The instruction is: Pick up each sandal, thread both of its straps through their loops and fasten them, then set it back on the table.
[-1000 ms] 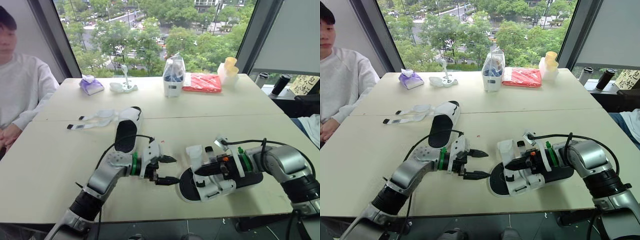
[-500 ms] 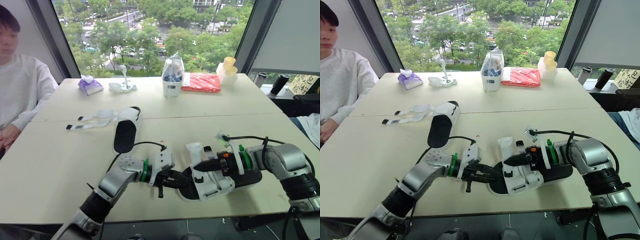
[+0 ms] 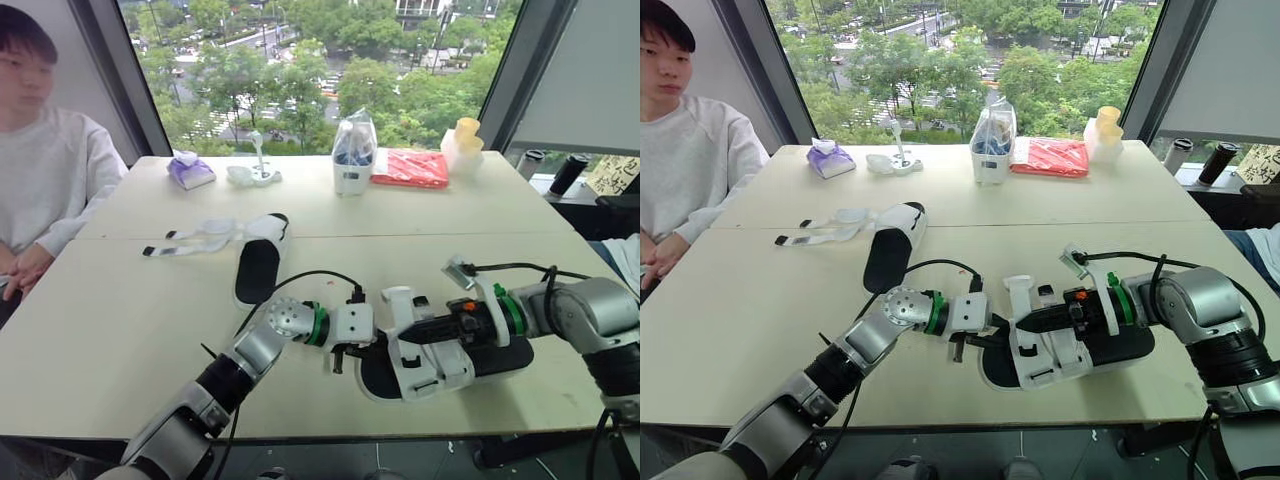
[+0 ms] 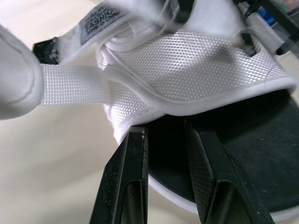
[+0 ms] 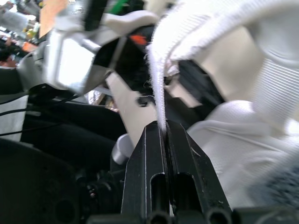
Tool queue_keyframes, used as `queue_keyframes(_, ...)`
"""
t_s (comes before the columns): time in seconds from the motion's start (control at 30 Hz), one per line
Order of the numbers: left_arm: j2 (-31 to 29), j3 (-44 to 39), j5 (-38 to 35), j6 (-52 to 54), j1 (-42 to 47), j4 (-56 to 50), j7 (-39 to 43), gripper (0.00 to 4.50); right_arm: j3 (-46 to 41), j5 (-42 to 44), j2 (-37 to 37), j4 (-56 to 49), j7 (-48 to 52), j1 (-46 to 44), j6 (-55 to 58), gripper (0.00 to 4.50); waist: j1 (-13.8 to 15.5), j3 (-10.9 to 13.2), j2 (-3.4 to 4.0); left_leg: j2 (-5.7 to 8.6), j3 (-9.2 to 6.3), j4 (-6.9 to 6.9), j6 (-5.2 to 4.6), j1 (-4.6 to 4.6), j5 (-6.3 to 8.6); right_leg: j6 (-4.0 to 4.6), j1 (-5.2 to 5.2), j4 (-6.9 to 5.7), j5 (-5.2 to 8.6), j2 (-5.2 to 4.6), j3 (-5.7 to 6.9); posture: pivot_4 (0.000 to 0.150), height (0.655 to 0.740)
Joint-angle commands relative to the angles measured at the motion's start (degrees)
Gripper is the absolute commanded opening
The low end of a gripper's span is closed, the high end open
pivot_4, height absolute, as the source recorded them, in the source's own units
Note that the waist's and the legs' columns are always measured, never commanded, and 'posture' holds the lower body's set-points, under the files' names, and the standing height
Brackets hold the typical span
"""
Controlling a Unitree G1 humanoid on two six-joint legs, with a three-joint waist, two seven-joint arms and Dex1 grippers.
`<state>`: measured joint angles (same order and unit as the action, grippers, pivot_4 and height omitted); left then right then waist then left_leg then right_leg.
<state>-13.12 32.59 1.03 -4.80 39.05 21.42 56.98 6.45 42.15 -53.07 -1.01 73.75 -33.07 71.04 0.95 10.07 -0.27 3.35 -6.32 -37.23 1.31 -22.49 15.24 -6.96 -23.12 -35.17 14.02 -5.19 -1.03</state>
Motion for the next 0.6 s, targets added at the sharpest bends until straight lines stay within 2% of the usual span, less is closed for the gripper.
queue_keyframes(0.03,-0.3,1.1,5.9,-1.3,0.1,6.5,-3.2,1.21,-0.2,1.0,-1.4,-4.2,1.0,1.5,-1.0,0.0,0.1,0.0,-0.03,0.02,-0.01,-0.02,0.0,0.0,0.0,-0.03,0.02,0.0,-0.01,-0.02,0.0,0.15,0.74)
queue_keyframes(0.27,1.2,0.6,7.5,-4.8,0.5,9.3,-5.3,1.21,1.4,-2.2,-2.3,-4.4,1.0,3.8,-5.0,0.0,0.1,0.0,-0.04,0.14,-0.01,-0.22,-0.01,0.05,-0.01,-0.2,0.2,0.01,-0.1,-0.13,0.0,0.15,0.74)
queue_keyframes(0.6,1.2,0.4,7.5,-5.0,-0.4,8.9,-4.7,1.21,3.9,-3.8,-3.4,0.4,4.9,1.0,-6.4,0.0,0.0,0.0,-0.04,0.17,-0.03,-0.25,-0.02,0.08,-0.01,-0.25,0.26,0.01,-0.11,-0.15,0.02,0.15,0.74)
